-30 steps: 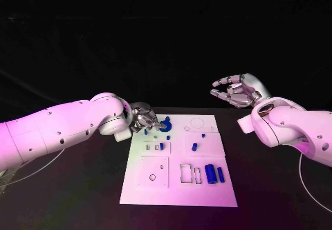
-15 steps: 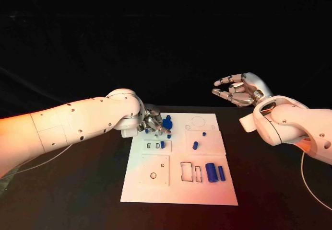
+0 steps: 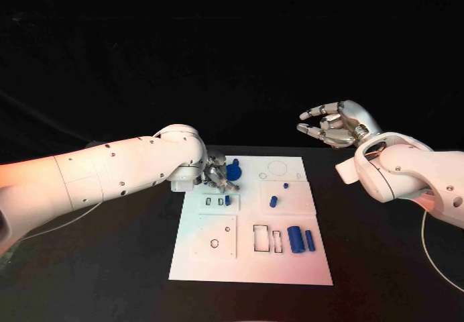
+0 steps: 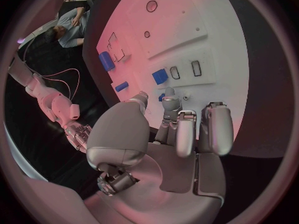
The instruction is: Assemble the parts on the task board
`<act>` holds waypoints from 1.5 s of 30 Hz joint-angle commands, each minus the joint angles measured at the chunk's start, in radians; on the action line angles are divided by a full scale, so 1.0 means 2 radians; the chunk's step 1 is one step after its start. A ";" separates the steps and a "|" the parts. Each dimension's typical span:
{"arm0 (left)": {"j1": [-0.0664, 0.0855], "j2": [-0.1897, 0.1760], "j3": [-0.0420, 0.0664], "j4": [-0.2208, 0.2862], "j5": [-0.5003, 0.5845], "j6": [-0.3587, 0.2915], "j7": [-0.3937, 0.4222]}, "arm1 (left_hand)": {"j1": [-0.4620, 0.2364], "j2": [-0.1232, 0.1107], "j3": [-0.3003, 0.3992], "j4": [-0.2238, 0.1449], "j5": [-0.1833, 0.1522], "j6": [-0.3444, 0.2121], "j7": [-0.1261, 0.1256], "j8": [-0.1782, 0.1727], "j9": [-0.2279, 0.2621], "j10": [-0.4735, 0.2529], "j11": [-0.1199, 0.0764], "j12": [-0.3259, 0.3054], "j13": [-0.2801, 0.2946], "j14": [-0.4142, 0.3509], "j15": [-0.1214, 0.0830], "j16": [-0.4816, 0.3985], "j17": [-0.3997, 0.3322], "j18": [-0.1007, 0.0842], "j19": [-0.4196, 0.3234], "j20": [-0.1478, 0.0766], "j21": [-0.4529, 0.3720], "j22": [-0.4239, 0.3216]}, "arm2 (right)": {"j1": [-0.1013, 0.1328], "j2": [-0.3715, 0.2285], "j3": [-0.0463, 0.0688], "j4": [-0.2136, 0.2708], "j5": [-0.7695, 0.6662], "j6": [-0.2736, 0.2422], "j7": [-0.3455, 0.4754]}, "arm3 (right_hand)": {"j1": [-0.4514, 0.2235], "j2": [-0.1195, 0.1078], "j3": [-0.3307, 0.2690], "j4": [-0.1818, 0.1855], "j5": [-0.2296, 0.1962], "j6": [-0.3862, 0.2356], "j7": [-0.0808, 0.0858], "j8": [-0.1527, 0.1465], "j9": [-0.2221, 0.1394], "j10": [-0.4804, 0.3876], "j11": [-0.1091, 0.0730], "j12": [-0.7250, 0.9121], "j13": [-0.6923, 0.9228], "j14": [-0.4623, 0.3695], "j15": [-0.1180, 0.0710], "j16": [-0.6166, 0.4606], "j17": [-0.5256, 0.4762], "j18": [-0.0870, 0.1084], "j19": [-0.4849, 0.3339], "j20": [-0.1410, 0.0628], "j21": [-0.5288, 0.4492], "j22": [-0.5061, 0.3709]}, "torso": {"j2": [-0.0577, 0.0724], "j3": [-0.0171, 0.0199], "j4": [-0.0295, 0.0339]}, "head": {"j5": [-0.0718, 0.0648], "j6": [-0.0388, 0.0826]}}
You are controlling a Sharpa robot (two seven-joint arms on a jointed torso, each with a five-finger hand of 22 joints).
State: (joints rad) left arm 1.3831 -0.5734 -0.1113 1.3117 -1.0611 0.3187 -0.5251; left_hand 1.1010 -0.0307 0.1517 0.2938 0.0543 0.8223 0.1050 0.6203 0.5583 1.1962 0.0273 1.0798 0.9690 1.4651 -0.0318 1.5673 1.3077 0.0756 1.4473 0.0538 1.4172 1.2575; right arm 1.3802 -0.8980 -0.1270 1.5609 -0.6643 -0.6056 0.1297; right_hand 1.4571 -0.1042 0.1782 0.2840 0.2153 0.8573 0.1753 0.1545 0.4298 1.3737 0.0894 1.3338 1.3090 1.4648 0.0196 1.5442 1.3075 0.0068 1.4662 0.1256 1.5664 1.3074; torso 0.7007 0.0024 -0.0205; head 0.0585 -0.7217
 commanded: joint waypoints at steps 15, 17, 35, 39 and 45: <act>0.000 0.007 -0.003 -0.006 0.006 0.040 -0.007 | -0.002 0.010 0.002 -0.001 -0.002 -0.001 -0.003 0.005 0.004 0.004 -0.001 0.004 0.002 0.053 -0.004 0.002 0.132 -0.008 0.004 -0.001 0.005 0.004 | -0.002 0.002 0.000 -0.003 -0.011 0.010 -0.004 | 0.000 -0.005 0.004 0.000 0.005 0.002 0.000 0.003 -0.001 -0.002 0.000 -0.003 0.031 0.044 -0.003 -0.004 0.097 -0.003 0.052 -0.003 0.002 0.132 | 0.000 -0.0007 0.0006 | -0.001 -0.003; 0.000 0.008 -0.004 -0.006 0.010 0.044 -0.007 | -0.001 0.010 0.003 -0.002 -0.002 -0.001 -0.003 0.005 0.005 0.004 -0.001 0.005 0.003 0.053 -0.005 0.002 0.132 -0.008 0.005 -0.001 0.006 0.005 | -0.002 0.002 0.000 -0.003 -0.011 0.010 -0.005 | -0.001 -0.005 0.005 0.000 0.007 0.002 0.000 0.003 -0.001 -0.002 0.000 -0.002 0.031 0.043 -0.003 -0.004 0.096 -0.003 0.052 -0.003 0.002 0.132 | 0.000 -0.0006 0.0006 | -0.001 -0.004; 0.000 0.013 -0.007 -0.008 0.020 0.055 -0.009 | 0.020 0.011 0.029 -0.003 -0.002 -0.007 -0.003 0.006 0.013 0.001 -0.002 0.004 0.002 0.053 -0.005 0.002 0.132 -0.009 0.005 -0.002 0.008 0.010 | -0.004 0.004 0.000 -0.005 -0.011 0.013 -0.007 | -0.001 -0.005 0.005 0.000 0.008 0.002 0.000 0.004 -0.001 -0.002 0.000 -0.002 0.031 0.043 -0.003 -0.004 0.096 -0.003 0.052 -0.003 0.002 0.132 | 0.000 -0.0003 0.0005 | 0.000 -0.006; 0.000 0.014 -0.007 -0.008 0.021 0.059 -0.009 | 0.026 0.007 0.043 -0.003 -0.002 -0.008 -0.003 0.006 0.016 0.000 -0.002 0.005 0.003 0.053 -0.005 0.002 0.132 -0.009 0.005 -0.002 0.009 0.011 | -0.004 0.006 -0.001 -0.007 -0.011 0.013 -0.008 | -0.001 -0.005 0.006 0.000 0.009 0.002 0.000 0.004 -0.001 -0.002 0.000 -0.003 0.031 0.044 -0.003 -0.004 0.097 -0.003 0.052 -0.003 0.002 0.132 | 0.000 -0.0002 0.0003 | 0.000 -0.005; 0.000 0.014 -0.007 -0.008 0.022 0.061 -0.009 | 0.032 0.002 0.066 -0.003 -0.002 -0.009 -0.003 0.005 0.019 -0.001 -0.002 0.005 0.003 0.053 -0.005 0.002 0.132 -0.009 0.004 -0.002 0.009 0.012 | -0.005 0.007 -0.001 -0.009 -0.011 0.014 -0.009 | -0.001 -0.005 0.006 0.000 0.009 0.002 0.000 0.004 -0.001 -0.002 0.000 -0.003 0.031 0.044 -0.003 -0.004 0.097 -0.003 0.052 -0.003 0.002 0.132 | 0.000 -0.0001 0.0006 | 0.000 -0.005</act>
State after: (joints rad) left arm 1.3821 -0.5473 -0.1255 1.2949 -1.0286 0.4164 -0.5421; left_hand 1.1527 -0.0258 0.2754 0.2869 0.0543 0.8112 0.1014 0.6294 0.5945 1.1998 0.0237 1.0835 0.9732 1.4687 -0.0354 1.5673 1.3074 0.0759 1.4509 0.0501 1.4319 1.2799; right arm 1.3711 -0.8848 -0.1282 1.5442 -0.6748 -0.5939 0.1135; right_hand 1.4571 -0.1042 0.1837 0.2840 0.2266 0.8573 0.1753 0.1583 0.4291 1.3738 0.0894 1.3339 1.3090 1.4648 0.0196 1.5404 1.3081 0.0068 1.4662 0.1255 1.5664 1.3079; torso 0.6998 0.0021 -0.0196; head 0.0586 -0.7320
